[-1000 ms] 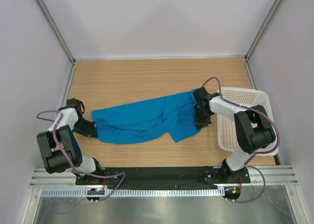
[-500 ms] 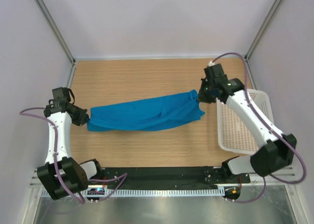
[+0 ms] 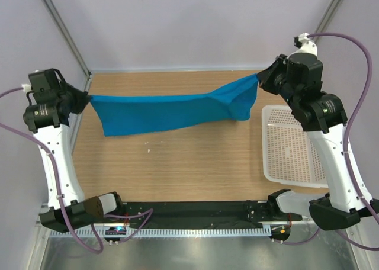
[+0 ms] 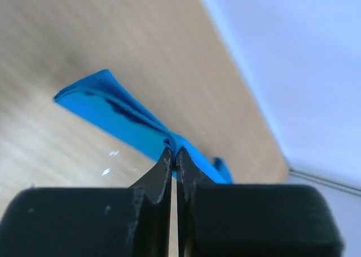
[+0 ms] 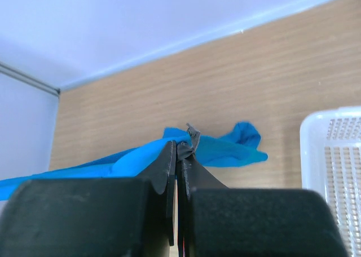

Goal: Fold and stack the t-shirts
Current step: Flatten the tshirt out

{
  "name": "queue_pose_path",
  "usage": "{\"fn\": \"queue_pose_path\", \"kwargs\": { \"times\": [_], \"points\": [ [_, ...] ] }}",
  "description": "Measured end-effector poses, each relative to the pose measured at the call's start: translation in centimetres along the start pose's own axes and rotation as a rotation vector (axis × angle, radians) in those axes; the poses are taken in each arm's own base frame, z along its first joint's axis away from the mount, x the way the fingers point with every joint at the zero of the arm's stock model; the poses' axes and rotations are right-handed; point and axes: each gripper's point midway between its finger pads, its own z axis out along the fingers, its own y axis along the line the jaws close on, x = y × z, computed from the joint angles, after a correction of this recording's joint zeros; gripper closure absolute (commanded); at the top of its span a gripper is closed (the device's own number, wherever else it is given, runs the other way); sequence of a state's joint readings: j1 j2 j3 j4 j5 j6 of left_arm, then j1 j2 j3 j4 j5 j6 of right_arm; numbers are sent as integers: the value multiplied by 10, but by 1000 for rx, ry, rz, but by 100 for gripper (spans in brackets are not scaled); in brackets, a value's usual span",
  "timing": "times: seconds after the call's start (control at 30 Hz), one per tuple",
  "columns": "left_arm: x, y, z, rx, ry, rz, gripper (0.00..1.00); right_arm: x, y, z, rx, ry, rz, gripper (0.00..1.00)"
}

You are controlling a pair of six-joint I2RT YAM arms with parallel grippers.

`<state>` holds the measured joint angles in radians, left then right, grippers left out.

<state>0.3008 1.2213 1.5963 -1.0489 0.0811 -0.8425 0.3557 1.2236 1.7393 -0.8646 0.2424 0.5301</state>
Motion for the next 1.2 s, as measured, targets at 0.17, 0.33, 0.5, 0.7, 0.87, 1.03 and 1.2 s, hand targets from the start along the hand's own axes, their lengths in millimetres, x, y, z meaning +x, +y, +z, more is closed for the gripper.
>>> {"fn": "queue_pose_path", "kwargs": {
  "times": [0.17, 0.33, 0.5, 0.7, 0.87, 1.03, 1.2],
  "points": [
    [-32, -56, -33, 209, -100, -44, 100, -39, 15, -12, -53, -126, -1, 99],
    [-50, -96, -70, 385, -165, -32, 100, -87, 34, -43, -140, -283, 1, 99],
    [-65, -121, -130, 513, -296, 46, 100, -130, 39, -98, -204, -456, -2, 99],
    [-87, -150, -187, 656, -438, 80, 100, -187, 50, -150, -260, -672, 7, 99],
    [-109, -174, -169, 701, -472, 81, 100, -209, 61, -141, -269, -755, 8, 99],
    [-133, -194, -108, 684, -447, 62, 100, -211, 80, -75, -250, -740, -18, 99],
    [-149, -206, -37, 657, -405, 22, 100, -197, 97, 20, -205, -666, -75, 99]
  ]
}}
